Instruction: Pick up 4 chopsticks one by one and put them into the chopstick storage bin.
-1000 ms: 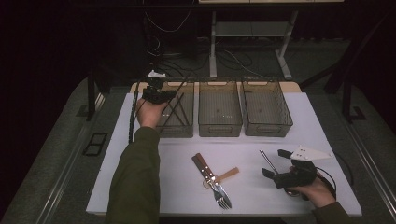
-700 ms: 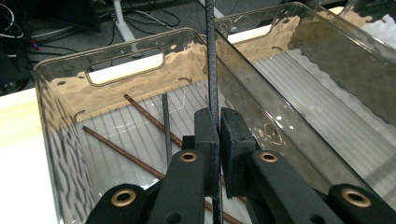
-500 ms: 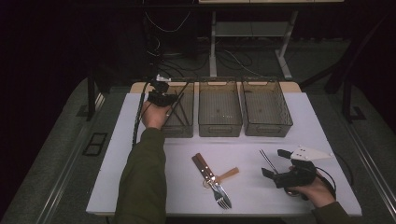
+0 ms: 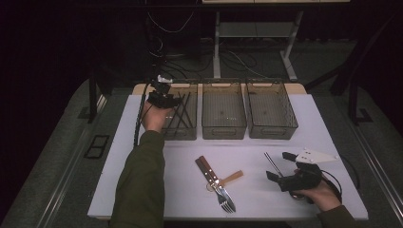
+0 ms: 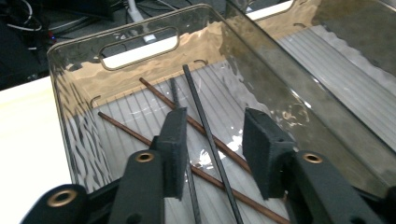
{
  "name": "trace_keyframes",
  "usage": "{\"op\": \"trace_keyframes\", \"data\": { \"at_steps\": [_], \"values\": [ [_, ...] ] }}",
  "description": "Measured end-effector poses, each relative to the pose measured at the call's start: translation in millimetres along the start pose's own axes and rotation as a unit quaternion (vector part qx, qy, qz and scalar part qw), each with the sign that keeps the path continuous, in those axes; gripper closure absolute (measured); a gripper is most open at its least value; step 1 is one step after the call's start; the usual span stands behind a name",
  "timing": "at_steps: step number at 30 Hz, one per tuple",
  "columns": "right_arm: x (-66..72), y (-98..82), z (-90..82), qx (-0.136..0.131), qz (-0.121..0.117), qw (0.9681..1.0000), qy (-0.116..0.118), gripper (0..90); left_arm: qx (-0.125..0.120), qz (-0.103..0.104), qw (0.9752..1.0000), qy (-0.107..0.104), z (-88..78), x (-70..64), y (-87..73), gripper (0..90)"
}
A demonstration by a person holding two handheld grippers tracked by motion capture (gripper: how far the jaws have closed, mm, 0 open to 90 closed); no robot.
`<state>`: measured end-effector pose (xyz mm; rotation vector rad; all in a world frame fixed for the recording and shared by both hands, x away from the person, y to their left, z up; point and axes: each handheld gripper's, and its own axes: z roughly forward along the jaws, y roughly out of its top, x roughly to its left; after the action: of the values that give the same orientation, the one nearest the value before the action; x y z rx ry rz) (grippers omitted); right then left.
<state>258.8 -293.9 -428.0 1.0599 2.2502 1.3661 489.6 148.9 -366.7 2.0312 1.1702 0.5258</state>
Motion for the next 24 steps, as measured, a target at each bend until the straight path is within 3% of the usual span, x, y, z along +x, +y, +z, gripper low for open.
{"op": "trace_keyframes", "data": {
  "at_steps": [4,6,12,17,24],
  "values": [
    [0.2,-0.1,0.8,0.0,-0.001,1.0,0.0,2.8,-0.009,0.013,0.9998,-0.013,-9.8,-4.1,2.4,50.7],
    [0.2,-0.2,0.7,0.0,-0.001,1.0,0.0,2.8,-0.02,0.011,0.9991,-0.035,-14.7,-7.7,2.3,47.6],
    [-0.2,-0.1,1.2,0.001,0.004,1.0,-0.001,2.8,-0.039,0.015,0.9967,-0.069,-28.2,-17.9,-3.4,40.9],
    [-1.0,0.8,1.1,-0.002,0.004,1.0,0.001,2.8,-0.036,0.039,0.9946,-0.089,-41.6,-26.4,-8.8,35.1],
    [0.3,0.5,1.1,0.001,0.005,1.0,0.003,2.8,-0.044,0.051,0.9912,-0.115,-61.6,-43.8,-31.6,30.1]
  ]
}}
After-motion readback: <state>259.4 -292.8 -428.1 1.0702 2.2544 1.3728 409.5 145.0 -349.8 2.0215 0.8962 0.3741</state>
